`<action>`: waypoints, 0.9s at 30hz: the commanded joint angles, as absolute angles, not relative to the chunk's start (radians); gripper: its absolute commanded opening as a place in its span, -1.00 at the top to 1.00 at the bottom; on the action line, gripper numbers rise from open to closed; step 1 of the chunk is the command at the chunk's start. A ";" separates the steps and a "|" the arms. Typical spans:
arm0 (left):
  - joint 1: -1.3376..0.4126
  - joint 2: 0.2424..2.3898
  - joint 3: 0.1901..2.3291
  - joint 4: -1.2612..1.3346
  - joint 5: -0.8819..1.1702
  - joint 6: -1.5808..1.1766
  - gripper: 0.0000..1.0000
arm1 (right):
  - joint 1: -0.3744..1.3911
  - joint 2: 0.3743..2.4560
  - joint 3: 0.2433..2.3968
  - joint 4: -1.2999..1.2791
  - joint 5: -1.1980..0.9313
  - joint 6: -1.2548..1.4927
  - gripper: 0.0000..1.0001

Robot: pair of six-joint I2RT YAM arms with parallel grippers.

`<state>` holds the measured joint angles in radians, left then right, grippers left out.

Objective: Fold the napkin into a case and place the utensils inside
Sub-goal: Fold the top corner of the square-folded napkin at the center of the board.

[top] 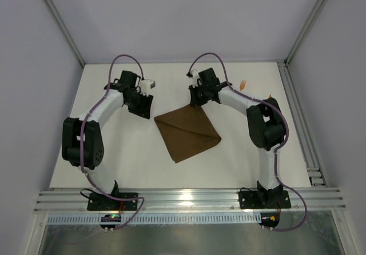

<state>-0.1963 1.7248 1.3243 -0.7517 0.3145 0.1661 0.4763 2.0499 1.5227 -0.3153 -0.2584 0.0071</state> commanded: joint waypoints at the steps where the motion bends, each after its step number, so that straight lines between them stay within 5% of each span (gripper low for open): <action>1: -0.245 1.758 1.379 -0.732 0.288 0.178 0.09 | 0.451 2.077 1.588 -0.311 -0.278 0.020 0.94; 22: -0.354 1.944 1.520 -0.683 0.190 0.170 0.06 | 0.414 2.100 1.588 -0.310 -0.245 0.058 0.92; 25: -0.354 1.944 1.535 -0.681 0.209 0.161 0.06 | 0.414 2.108 1.589 -0.308 -0.247 0.058 0.79; 27: -0.354 1.953 1.555 -0.681 0.209 0.152 0.12 | 0.413 2.112 1.598 -0.324 -0.242 0.057 0.48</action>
<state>-0.3500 1.9514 1.4960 -0.7082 0.2012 0.1635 0.4149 2.1067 1.5776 -0.3397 -0.2592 0.0540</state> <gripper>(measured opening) 0.457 0.199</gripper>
